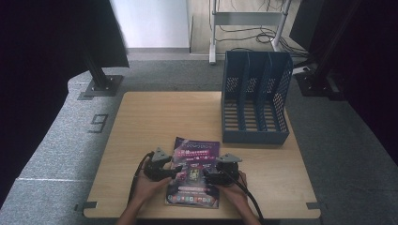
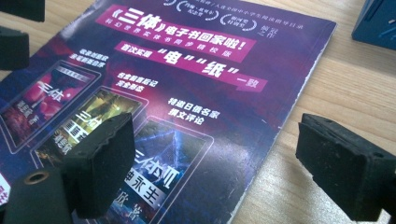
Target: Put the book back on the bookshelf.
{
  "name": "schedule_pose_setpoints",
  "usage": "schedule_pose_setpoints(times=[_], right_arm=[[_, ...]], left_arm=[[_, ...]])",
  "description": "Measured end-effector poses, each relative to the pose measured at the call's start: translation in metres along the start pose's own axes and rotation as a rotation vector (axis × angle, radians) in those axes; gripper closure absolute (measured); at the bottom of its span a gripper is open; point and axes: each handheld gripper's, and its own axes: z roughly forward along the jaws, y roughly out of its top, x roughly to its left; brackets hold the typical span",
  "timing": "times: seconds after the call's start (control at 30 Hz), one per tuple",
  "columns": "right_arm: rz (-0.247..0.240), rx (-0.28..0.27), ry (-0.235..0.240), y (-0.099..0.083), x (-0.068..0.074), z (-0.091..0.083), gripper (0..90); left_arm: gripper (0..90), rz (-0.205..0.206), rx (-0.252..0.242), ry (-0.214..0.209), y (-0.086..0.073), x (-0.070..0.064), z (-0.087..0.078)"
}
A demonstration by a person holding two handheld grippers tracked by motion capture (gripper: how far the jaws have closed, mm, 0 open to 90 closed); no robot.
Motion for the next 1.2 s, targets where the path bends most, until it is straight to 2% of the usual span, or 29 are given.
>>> schedule_pose_setpoints(times=[0.1, 0.43, 0.6, 0.77, 0.97, 1.2], right_arm=[[0.005, 0.015, 0.005, -0.002, 0.001, 0.003, 11.7], [-0.011, 0.003, 0.002, -0.004, 0.005, 0.006, 13.9], [-0.015, 0.005, 0.002, -0.004, 0.004, 0.006, 15.9], [-0.019, 0.005, 0.003, -0.004, 0.004, 0.005, 16.3], [-0.022, 0.006, 0.004, -0.004, 0.003, 0.005, 16.5], [-0.023, 0.003, 0.003, -0.004, 0.004, 0.005, 16.5]], left_arm=[[34.5, -0.002, 0.018, -0.006, 0.001, 0.0, 0.005], [33.2, -0.029, 0.032, -0.008, 0.002, 0.006, 0.008], [32.4, -0.025, 0.047, -0.01, 0.002, 0.005, 0.012], [31.2, -0.018, 0.061, 0.0, 0.001, 0.003, 0.015], [30.1, -0.037, 0.071, -0.001, 0.0, 0.005, 0.018], [29.1, -0.039, 0.078, 0.01, -0.001, 0.004, 0.02]])
